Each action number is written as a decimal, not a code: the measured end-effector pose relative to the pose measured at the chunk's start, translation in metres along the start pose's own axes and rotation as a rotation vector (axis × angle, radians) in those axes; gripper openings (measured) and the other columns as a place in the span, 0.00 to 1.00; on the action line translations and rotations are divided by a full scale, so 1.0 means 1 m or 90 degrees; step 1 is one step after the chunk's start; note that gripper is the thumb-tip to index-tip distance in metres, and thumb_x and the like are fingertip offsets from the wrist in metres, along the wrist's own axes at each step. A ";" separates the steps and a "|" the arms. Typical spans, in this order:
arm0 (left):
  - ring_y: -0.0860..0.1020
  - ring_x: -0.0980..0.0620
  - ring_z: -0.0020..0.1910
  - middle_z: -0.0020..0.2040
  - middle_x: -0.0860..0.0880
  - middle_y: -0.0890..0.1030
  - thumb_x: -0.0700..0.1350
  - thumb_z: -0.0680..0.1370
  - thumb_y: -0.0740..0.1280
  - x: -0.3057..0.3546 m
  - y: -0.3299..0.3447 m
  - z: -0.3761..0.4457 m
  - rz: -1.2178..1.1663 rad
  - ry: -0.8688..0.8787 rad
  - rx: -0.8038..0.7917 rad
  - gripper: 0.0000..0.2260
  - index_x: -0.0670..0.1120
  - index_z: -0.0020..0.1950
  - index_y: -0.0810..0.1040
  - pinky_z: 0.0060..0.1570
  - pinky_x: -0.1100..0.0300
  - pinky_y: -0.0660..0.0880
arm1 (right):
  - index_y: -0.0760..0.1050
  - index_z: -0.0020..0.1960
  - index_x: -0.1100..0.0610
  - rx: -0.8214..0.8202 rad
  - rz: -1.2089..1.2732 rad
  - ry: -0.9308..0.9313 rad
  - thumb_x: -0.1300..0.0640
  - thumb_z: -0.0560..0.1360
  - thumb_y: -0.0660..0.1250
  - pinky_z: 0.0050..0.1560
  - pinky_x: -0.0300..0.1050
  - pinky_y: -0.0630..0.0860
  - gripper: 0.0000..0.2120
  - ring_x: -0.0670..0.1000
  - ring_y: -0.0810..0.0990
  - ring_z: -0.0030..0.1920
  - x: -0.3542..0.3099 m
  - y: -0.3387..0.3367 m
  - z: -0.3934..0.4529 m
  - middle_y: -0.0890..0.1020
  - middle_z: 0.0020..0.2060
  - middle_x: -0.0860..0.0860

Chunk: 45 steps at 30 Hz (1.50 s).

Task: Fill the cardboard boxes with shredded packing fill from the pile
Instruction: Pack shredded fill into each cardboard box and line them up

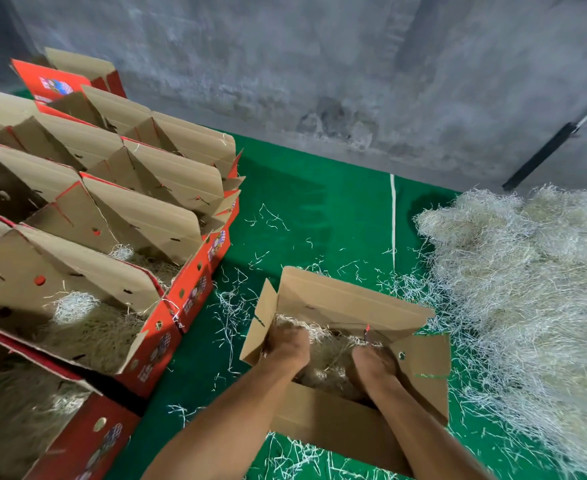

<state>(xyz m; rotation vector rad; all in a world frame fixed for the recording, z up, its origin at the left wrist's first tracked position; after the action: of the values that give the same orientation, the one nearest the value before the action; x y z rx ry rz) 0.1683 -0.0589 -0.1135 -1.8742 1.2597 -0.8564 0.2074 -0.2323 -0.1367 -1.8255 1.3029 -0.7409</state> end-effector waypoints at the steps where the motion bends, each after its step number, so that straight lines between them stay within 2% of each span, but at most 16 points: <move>1: 0.78 0.45 0.57 0.59 0.44 0.79 0.43 0.80 0.64 0.004 0.001 0.001 -0.053 0.024 0.019 0.14 0.44 0.65 0.77 0.55 0.53 0.75 | 0.74 0.65 0.60 0.032 0.035 0.007 0.57 0.83 0.56 0.52 0.42 0.72 0.15 0.58 0.77 0.62 -0.005 -0.003 0.002 0.78 0.63 0.59; 5: 0.77 0.44 0.63 0.67 0.47 0.77 0.43 0.79 0.63 0.020 0.005 -0.003 -0.103 0.189 0.008 0.19 0.54 0.70 0.73 0.60 0.51 0.72 | 0.62 0.77 0.54 0.008 0.042 -0.030 0.50 0.81 0.62 0.75 0.52 0.60 0.27 0.55 0.63 0.76 -0.022 -0.004 -0.004 0.65 0.76 0.53; 8: 0.65 0.42 0.74 0.77 0.45 0.65 0.36 0.79 0.59 0.017 0.016 0.000 0.012 0.192 -0.074 0.26 0.51 0.77 0.64 0.68 0.47 0.69 | 0.53 0.81 0.50 -0.025 0.026 -0.038 0.42 0.77 0.66 0.77 0.53 0.57 0.38 0.54 0.58 0.78 -0.015 0.002 -0.013 0.58 0.79 0.51; 10: 0.52 0.44 0.80 0.81 0.48 0.53 0.33 0.80 0.55 0.011 0.022 0.004 0.093 0.155 -0.112 0.30 0.51 0.81 0.56 0.72 0.42 0.64 | 0.52 0.81 0.55 -0.094 0.026 -0.029 0.48 0.81 0.63 0.78 0.50 0.55 0.34 0.54 0.55 0.79 -0.008 0.006 -0.009 0.55 0.80 0.54; 12: 0.53 0.43 0.79 0.81 0.45 0.53 0.34 0.81 0.55 0.012 0.019 0.004 0.097 0.117 -0.123 0.29 0.50 0.81 0.54 0.74 0.40 0.59 | 0.56 0.80 0.59 -0.116 0.055 -0.017 0.54 0.85 0.57 0.77 0.48 0.56 0.26 0.56 0.58 0.79 -0.010 -0.003 -0.003 0.58 0.79 0.57; 14: 0.66 0.42 0.74 0.77 0.41 0.65 0.35 0.81 0.58 0.018 0.011 0.005 0.056 0.091 -0.118 0.24 0.45 0.78 0.64 0.72 0.46 0.66 | 0.62 0.78 0.60 -0.092 0.052 0.003 0.57 0.85 0.56 0.75 0.48 0.59 0.22 0.56 0.63 0.77 -0.014 -0.011 0.003 0.64 0.77 0.57; 16: 0.77 0.46 0.58 0.64 0.43 0.79 0.38 0.80 0.64 0.026 0.007 0.005 0.022 0.069 -0.057 0.15 0.43 0.67 0.76 0.57 0.53 0.74 | 0.70 0.74 0.59 -0.056 0.021 0.054 0.62 0.84 0.56 0.70 0.52 0.70 0.19 0.57 0.72 0.72 -0.016 -0.014 0.004 0.72 0.72 0.59; 19: 0.77 0.50 0.42 0.49 0.47 0.84 0.43 0.79 0.69 0.035 -0.001 -0.002 0.035 0.029 0.022 0.08 0.44 0.56 0.82 0.40 0.58 0.72 | 0.73 0.69 0.57 0.013 0.001 0.086 0.65 0.81 0.55 0.61 0.55 0.75 0.19 0.59 0.76 0.66 -0.011 -0.012 -0.002 0.76 0.66 0.57; 22: 0.77 0.49 0.56 0.62 0.43 0.78 0.41 0.81 0.65 0.024 0.015 -0.002 0.049 -0.046 -0.059 0.17 0.41 0.70 0.73 0.57 0.57 0.75 | 0.70 0.71 0.60 0.005 0.085 0.086 0.60 0.83 0.56 0.66 0.51 0.69 0.17 0.60 0.71 0.69 -0.002 0.015 -0.004 0.73 0.69 0.60; 24: 0.63 0.39 0.72 0.73 0.37 0.64 0.40 0.80 0.62 0.010 0.019 0.002 0.090 -0.074 -0.083 0.29 0.40 0.78 0.56 0.70 0.46 0.63 | 0.56 0.79 0.64 -0.024 0.138 0.108 0.62 0.84 0.51 0.75 0.52 0.61 0.23 0.61 0.60 0.77 0.002 0.023 0.000 0.61 0.77 0.62; 27: 0.54 0.33 0.76 0.78 0.35 0.54 0.42 0.79 0.63 0.002 0.021 0.006 0.083 -0.055 -0.136 0.36 0.40 0.81 0.45 0.74 0.41 0.56 | 0.44 0.80 0.64 -0.054 0.146 0.086 0.66 0.84 0.42 0.79 0.52 0.51 0.25 0.58 0.50 0.80 0.003 0.023 0.002 0.50 0.80 0.61; 31: 0.74 0.45 0.57 0.61 0.41 0.74 0.45 0.80 0.66 0.008 0.016 0.009 0.059 -0.051 -0.035 0.23 0.41 0.73 0.67 0.60 0.54 0.73 | 0.67 0.73 0.62 0.017 0.133 0.106 0.68 0.81 0.53 0.71 0.50 0.67 0.21 0.59 0.71 0.71 0.005 0.012 -0.009 0.72 0.71 0.61; 34: 0.75 0.52 0.43 0.46 0.47 0.76 0.45 0.81 0.65 0.012 0.016 0.002 -0.041 -0.067 -0.005 0.13 0.44 0.65 0.75 0.43 0.64 0.72 | 0.74 0.65 0.59 0.085 0.151 0.100 0.62 0.82 0.56 0.61 0.53 0.74 0.14 0.60 0.78 0.61 0.002 0.010 -0.010 0.78 0.61 0.60; 37: 0.79 0.50 0.46 0.49 0.46 0.79 0.46 0.80 0.64 0.012 0.018 -0.004 -0.081 -0.037 -0.033 0.14 0.42 0.64 0.76 0.45 0.60 0.74 | 0.74 0.63 0.61 0.054 0.164 0.056 0.52 0.84 0.57 0.60 0.48 0.72 0.15 0.58 0.78 0.57 -0.008 0.026 -0.014 0.78 0.62 0.60; 40: 0.76 0.43 0.64 0.68 0.41 0.75 0.49 0.81 0.60 0.002 0.030 -0.009 -0.028 -0.030 -0.187 0.22 0.41 0.71 0.71 0.59 0.53 0.72 | 0.79 0.59 0.55 0.042 0.097 -0.013 0.44 0.77 0.67 0.60 0.49 0.76 0.17 0.55 0.81 0.57 -0.009 0.040 -0.018 0.81 0.58 0.53; 45: 0.68 0.39 0.72 0.76 0.39 0.66 0.50 0.80 0.57 -0.011 0.040 -0.014 0.021 0.012 -0.222 0.25 0.41 0.76 0.65 0.71 0.49 0.67 | 0.72 0.69 0.61 -0.018 0.061 -0.035 0.50 0.85 0.53 0.68 0.47 0.70 0.20 0.58 0.73 0.67 -0.005 0.048 -0.017 0.75 0.68 0.59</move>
<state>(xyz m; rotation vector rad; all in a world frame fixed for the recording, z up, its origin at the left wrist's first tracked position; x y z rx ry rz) 0.1343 -0.0626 -0.1410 -2.1097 1.5246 -0.6707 0.1679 -0.2413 -0.1678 -1.7804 1.3605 -0.6193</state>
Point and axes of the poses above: each hand's wrist, its own z-axis towards the middle knuckle, its own y-axis out of the palm, x = y × z, the point moved 2 cm from there along z, towards the middle knuckle
